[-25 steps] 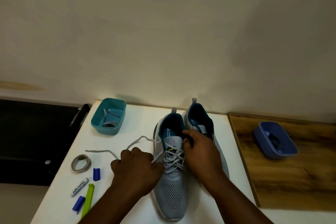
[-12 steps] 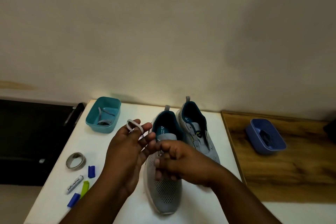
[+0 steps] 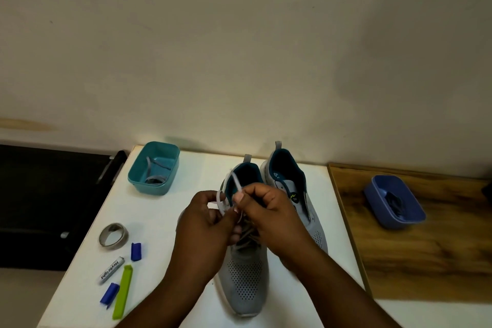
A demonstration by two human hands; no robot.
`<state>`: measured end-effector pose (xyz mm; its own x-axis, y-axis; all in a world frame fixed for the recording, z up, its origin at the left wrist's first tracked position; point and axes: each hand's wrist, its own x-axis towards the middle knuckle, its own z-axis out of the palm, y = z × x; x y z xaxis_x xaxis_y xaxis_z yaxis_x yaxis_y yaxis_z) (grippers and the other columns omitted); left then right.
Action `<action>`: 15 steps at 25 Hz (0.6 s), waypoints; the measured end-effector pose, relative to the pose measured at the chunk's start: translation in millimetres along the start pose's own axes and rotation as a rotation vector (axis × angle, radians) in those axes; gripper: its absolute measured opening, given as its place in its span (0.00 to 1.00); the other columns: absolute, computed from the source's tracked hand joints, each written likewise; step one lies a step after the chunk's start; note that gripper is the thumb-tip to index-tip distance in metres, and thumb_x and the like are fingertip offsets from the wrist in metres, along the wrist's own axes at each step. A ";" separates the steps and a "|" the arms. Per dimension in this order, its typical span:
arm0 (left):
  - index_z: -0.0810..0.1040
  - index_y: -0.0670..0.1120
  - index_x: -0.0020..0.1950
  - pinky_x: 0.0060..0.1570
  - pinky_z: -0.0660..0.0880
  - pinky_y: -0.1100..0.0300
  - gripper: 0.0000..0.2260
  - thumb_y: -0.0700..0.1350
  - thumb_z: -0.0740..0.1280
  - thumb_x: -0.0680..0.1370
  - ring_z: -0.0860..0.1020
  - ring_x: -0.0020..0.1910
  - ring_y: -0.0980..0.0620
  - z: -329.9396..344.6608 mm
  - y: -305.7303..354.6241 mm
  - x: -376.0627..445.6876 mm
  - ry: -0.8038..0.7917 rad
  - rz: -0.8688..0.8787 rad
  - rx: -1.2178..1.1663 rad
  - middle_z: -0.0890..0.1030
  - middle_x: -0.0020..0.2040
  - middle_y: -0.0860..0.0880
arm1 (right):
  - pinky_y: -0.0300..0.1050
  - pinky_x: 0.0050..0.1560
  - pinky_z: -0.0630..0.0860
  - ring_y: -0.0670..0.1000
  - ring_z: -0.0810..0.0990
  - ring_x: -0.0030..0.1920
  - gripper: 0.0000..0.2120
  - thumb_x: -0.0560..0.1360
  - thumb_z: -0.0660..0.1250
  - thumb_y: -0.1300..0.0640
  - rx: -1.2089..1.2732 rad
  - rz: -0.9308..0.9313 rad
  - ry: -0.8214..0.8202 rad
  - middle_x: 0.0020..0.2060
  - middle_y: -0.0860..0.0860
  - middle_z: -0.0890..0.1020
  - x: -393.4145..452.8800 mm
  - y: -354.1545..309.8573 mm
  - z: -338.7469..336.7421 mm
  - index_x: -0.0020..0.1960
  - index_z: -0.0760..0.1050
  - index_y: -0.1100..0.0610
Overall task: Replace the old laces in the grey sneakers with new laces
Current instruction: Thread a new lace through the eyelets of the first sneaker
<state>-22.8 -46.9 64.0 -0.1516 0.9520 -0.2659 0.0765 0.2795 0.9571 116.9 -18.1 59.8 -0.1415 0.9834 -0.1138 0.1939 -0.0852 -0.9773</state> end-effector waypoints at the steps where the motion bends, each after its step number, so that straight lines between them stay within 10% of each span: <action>1: 0.75 0.52 0.56 0.41 0.84 0.55 0.10 0.45 0.72 0.79 0.86 0.36 0.51 0.0 -1.2 0.2 -0.036 -0.057 -0.024 0.86 0.36 0.47 | 0.42 0.36 0.79 0.46 0.80 0.34 0.09 0.83 0.65 0.54 0.128 0.076 0.047 0.37 0.51 0.83 1.6 -0.6 -0.3 0.50 0.81 0.56; 5: 0.70 0.47 0.65 0.40 0.83 0.56 0.18 0.45 0.72 0.79 0.85 0.38 0.50 -2.5 -10.0 0.0 -0.149 -0.226 -0.006 0.86 0.44 0.42 | 0.38 0.33 0.72 0.45 0.75 0.32 0.12 0.85 0.61 0.54 0.359 0.167 0.221 0.41 0.53 0.82 7.4 0.1 -15.3 0.56 0.82 0.56; 9: 0.54 0.54 0.80 0.68 0.69 0.49 0.34 0.49 0.68 0.78 0.65 0.75 0.45 -2.0 -7.9 -2.7 0.145 0.263 0.794 0.57 0.79 0.47 | 0.39 0.45 0.80 0.46 0.82 0.42 0.10 0.84 0.63 0.53 0.032 0.021 0.138 0.42 0.48 0.83 -1.6 6.4 -8.4 0.60 0.82 0.48; 12: 0.56 0.59 0.80 0.75 0.63 0.59 0.30 0.42 0.63 0.81 0.62 0.77 0.59 7.2 -2.0 -4.0 -0.066 0.506 0.509 0.59 0.80 0.57 | 0.43 0.54 0.81 0.47 0.81 0.52 0.09 0.83 0.64 0.52 -0.251 -0.194 0.156 0.48 0.46 0.79 -2.4 11.5 -3.2 0.57 0.83 0.46; 15: 0.63 0.61 0.78 0.64 0.74 0.67 0.27 0.42 0.66 0.82 0.76 0.64 0.65 13.8 -11.3 4.4 -0.201 0.394 0.147 0.73 0.72 0.61 | 0.47 0.57 0.82 0.51 0.85 0.55 0.11 0.84 0.63 0.56 0.085 -0.091 0.044 0.51 0.49 0.85 -4.0 3.3 -6.9 0.60 0.84 0.53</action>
<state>-10.7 -44.2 50.4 0.1097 0.9904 0.0841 0.2315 -0.1078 0.9668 124.8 -21.2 58.2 -0.1113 0.9936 -0.0180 0.0987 -0.0070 -0.9951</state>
